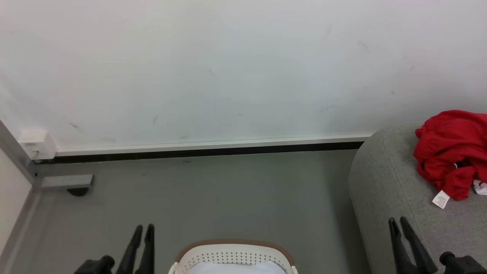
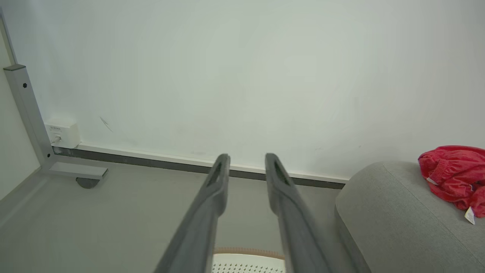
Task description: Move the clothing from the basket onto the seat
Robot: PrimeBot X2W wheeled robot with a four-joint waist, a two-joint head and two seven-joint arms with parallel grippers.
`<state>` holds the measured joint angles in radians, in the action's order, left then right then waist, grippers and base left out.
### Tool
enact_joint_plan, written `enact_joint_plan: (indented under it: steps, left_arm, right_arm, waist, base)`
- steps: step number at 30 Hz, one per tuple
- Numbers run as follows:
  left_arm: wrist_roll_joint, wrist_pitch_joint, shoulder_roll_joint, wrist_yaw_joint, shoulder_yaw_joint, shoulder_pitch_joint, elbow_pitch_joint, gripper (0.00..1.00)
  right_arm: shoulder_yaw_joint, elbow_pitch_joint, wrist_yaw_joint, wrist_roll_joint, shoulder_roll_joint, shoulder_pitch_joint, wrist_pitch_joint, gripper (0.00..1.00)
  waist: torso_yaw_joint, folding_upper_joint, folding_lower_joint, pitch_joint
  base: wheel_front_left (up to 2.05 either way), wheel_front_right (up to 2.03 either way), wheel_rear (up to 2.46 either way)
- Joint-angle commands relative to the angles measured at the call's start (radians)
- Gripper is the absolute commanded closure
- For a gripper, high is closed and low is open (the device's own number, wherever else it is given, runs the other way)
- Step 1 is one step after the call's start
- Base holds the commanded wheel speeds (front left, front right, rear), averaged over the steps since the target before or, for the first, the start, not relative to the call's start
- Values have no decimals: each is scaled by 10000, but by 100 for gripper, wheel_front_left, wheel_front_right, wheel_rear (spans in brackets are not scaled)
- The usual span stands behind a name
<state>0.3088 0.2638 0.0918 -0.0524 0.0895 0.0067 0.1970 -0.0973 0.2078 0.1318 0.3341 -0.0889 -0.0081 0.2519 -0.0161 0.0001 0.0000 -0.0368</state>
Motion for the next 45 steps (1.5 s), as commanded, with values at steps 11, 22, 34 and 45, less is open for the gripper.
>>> enact_joint_plan:
  steps: [11, 22, 34, 45]
  left_arm:
    - [1865, -572, -65, -111, -325, -188, 125, 100]
    - [3584, -1050, -118, -217, -577, -340, 157, 100]
    - [5108, -1487, -164, -311, -808, -484, 203, 100]
    - [6449, -1873, -205, -394, -1024, -608, 246, 100]
  right_arm:
    - [270, 72, -2, 1867, 36, -129, -496, 100]
    - [533, 115, -4, 3567, 69, -291, -964, 100]
    - [767, 151, -5, 5055, 99, -420, -1379, 100]
    - [984, 185, -7, 6382, 130, -520, -1750, 100]
  waist:
    - [14, -1, 0, 34]
    - [28, -1, 0, 69]
    - [42, -1, 0, 104]
    - [56, -1, 0, 139]
  base:
    - [0, 0, 0]
    - [0, 0, 0]
    - [0, 0, 0]
    - [0, 0, 0]
